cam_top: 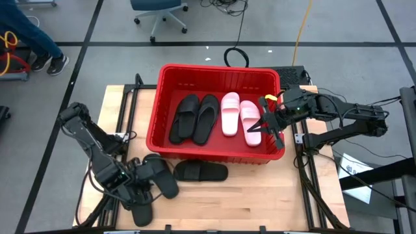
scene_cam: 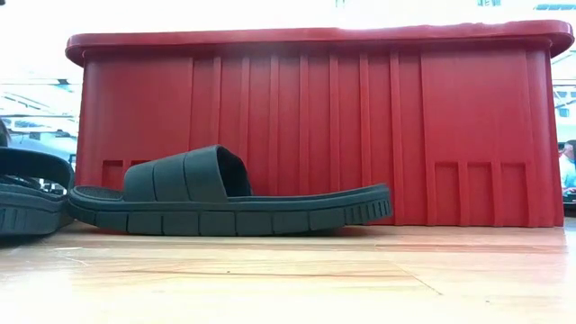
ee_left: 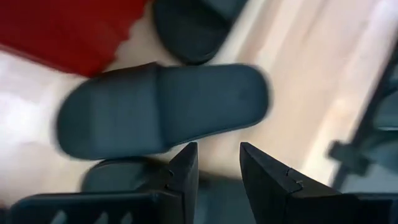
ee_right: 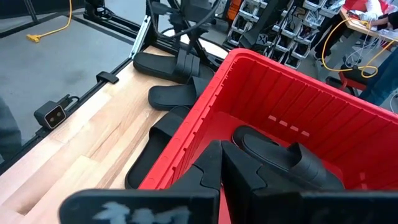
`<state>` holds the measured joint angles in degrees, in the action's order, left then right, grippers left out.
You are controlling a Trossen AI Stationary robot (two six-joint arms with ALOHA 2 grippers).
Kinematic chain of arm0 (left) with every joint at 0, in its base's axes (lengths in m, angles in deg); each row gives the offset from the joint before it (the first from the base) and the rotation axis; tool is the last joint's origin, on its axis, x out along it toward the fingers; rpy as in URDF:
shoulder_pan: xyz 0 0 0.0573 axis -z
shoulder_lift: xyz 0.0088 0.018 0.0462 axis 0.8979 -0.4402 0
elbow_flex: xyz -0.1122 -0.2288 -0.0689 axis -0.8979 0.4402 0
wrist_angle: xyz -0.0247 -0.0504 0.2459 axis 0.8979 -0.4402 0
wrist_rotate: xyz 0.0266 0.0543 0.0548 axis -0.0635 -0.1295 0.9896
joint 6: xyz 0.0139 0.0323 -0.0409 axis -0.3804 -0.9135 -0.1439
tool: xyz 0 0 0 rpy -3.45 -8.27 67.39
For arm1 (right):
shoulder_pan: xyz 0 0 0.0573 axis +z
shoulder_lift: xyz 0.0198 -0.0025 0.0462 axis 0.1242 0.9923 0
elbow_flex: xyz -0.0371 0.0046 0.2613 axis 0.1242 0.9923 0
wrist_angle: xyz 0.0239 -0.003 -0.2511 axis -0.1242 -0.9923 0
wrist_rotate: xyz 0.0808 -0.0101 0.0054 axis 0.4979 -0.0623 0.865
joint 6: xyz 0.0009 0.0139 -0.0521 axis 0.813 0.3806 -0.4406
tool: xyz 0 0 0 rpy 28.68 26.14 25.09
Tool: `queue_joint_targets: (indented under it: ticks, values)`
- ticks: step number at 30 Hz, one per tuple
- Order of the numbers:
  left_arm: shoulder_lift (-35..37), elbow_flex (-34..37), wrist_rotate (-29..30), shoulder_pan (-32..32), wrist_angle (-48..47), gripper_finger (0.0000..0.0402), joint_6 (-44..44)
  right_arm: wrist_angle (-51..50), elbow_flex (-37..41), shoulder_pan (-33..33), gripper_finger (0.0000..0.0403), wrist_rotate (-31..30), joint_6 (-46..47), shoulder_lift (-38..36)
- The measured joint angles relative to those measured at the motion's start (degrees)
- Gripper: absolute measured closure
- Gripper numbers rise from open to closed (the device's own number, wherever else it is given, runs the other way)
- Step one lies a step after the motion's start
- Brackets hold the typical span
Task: Pick and place slides into bin
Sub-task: Put the black slide into the red bin
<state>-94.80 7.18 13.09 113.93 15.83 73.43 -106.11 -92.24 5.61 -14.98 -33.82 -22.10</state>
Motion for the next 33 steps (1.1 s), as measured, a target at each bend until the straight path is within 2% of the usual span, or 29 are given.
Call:
queue_joint_targets:
  ticks: [6,13,24,33]
  values:
    - [-1.17,0.0,1.89,0.42,-5.57,0.0286,1.84,-0.01,0.0,0.0,0.0403,-0.01,-0.01,0.0]
    - [-6.62,0.0,1.73,0.4,-5.32,0.0286,0.01,-0.02,0.0,0.0,0.0403,-0.01,-0.14,0.0]
    - [-15.03,0.0,1.9,0.34,-5.34,0.0286,2.36,-0.02,0.0,0.0,0.0403,-0.01,-0.44,0.0]
    - [-18.29,0.0,1.9,-0.66,-7.22,0.0286,2.59,-0.02,0.0,0.0,0.0403,-0.03,-0.59,0.0]
